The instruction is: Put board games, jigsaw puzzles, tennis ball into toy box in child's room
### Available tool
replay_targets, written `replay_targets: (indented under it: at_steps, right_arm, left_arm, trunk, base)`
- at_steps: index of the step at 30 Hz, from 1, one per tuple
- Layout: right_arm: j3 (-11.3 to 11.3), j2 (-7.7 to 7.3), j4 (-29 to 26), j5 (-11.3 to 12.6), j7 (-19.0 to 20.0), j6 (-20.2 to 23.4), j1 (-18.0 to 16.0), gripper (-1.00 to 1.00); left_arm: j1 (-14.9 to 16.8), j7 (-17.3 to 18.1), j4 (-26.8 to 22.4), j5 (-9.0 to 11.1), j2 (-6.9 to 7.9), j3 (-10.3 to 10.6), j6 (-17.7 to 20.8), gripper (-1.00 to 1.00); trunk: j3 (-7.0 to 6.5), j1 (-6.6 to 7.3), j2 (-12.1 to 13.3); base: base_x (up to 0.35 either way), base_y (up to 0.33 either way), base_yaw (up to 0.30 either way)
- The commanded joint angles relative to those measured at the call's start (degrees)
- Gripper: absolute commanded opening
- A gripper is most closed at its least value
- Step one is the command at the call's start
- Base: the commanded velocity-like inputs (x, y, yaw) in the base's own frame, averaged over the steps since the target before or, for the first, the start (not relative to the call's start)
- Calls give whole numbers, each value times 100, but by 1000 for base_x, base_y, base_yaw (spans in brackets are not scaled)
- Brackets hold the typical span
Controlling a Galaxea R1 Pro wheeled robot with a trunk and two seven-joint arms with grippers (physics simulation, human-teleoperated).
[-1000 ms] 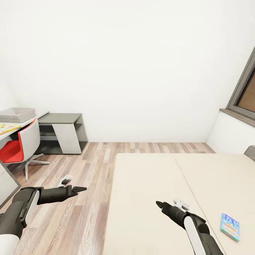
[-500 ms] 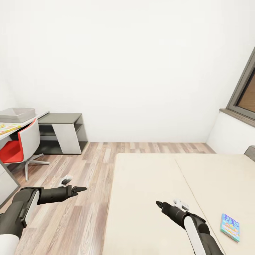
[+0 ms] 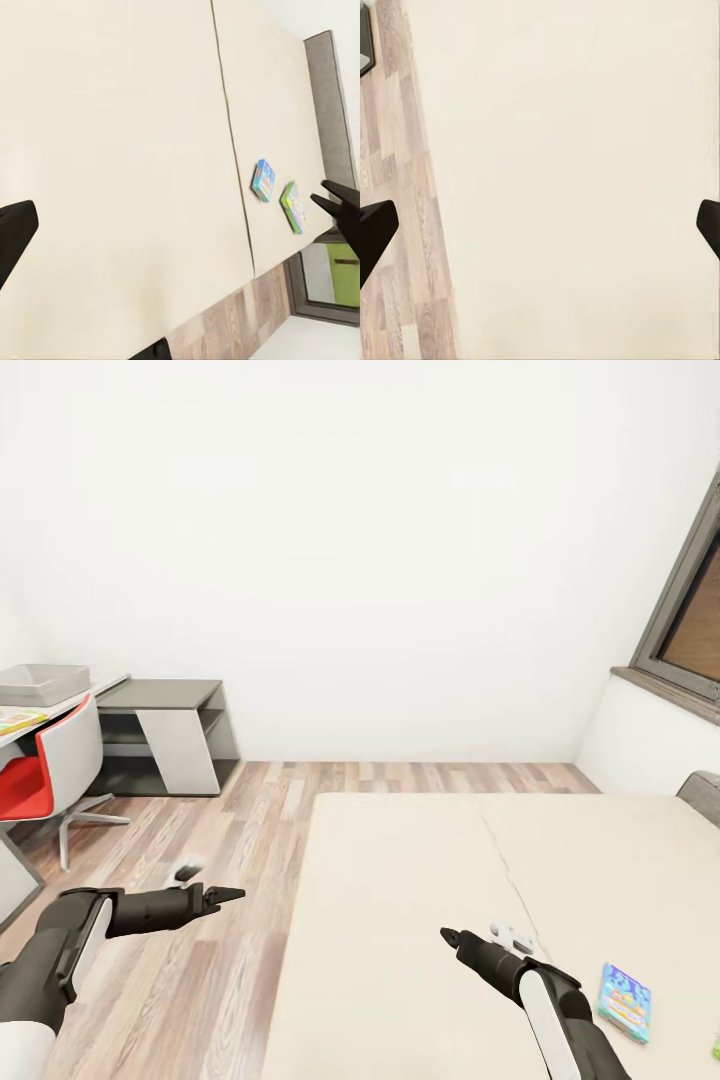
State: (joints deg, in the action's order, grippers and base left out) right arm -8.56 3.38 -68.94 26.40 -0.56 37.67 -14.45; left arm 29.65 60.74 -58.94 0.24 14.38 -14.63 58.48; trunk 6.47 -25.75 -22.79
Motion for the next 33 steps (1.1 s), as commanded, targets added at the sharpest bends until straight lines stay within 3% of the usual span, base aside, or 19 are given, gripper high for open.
replay_targets:
  at_steps: [1,33]
  right_arm:
    - [-14,5,-5,31,-6,30,-5,100]
    - [3,14,-3,23,-41,30,-5,100]
  left_arm:
    - [6,17,-3,1,-2,-6,50,100]
    - [6,17,-3,3,-5,-5,50,100]
  trunk:
    - [13,-4,-13]
    - [13,-4,-13]
  base:
    - [0,-285,0]
    - [0,-289,0]
